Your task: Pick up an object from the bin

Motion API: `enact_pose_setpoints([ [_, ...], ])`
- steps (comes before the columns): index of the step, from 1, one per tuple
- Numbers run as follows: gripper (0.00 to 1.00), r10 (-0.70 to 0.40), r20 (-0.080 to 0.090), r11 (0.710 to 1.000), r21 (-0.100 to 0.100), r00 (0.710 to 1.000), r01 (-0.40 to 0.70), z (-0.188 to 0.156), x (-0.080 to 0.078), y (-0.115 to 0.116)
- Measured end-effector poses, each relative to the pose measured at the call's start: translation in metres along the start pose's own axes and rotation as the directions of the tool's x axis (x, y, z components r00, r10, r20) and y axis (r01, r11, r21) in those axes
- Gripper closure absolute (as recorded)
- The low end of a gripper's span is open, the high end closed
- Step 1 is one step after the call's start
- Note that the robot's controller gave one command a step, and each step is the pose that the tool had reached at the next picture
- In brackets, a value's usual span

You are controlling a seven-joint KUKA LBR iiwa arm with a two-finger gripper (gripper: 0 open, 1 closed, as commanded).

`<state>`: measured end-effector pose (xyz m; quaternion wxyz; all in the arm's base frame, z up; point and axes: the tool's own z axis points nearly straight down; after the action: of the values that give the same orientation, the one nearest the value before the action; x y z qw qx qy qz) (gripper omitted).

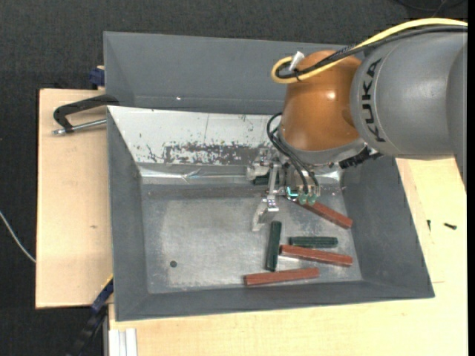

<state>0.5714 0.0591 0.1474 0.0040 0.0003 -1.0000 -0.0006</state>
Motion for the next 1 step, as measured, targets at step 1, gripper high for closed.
enact_pose_setpoints([
  [1,0.0,0.001,0.009,1.0,-0.001,1.0,-0.001,-0.0048,-0.0019,-0.0002],
])
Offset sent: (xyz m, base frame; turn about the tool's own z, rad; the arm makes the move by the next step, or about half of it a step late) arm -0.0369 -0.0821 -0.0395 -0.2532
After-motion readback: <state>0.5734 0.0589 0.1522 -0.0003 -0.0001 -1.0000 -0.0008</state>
